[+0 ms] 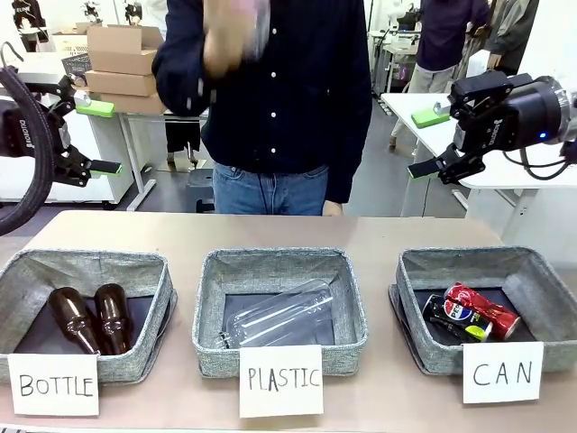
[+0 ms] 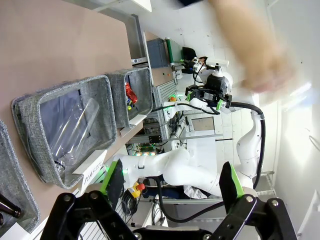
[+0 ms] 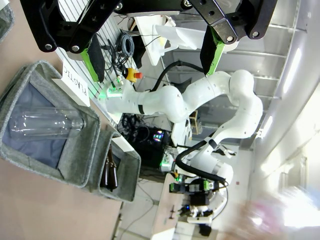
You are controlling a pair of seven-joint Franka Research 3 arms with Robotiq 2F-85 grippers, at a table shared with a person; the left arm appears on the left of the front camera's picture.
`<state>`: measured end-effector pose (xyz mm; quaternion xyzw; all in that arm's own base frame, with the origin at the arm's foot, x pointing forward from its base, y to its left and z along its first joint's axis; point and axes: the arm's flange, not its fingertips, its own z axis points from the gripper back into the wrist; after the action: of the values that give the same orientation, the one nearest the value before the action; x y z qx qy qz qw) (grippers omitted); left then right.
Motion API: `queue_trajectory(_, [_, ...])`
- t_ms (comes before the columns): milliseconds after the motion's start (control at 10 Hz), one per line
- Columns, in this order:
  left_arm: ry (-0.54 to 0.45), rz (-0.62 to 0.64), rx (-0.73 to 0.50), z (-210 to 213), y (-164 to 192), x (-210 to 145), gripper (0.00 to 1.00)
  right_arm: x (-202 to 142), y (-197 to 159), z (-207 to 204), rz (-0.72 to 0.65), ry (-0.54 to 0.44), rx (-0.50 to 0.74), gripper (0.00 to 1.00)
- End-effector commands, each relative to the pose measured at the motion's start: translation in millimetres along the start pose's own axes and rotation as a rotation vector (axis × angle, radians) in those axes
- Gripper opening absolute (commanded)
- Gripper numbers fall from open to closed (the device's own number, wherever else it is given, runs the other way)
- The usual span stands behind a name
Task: Sort the can waste into the basket.
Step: Pick up the can waste from the table and place it in the right Fabric basket.
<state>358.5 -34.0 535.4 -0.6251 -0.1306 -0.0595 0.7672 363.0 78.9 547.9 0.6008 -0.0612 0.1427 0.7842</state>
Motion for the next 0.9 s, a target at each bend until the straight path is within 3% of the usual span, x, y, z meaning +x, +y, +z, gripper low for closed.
queue_trajectory(0, [-0.003,-0.017,0.003,2.2,0.5,-1.0,1.0,0.2,-0.2,1.8,0.024,0.007,-0.001,1.0])
queue_trajectory(800, [-0.003,-0.017,0.003,2.2,0.5,-1.0,1.0,0.2,-0.2,1.8,0.024,0.007,-0.001,1.0])
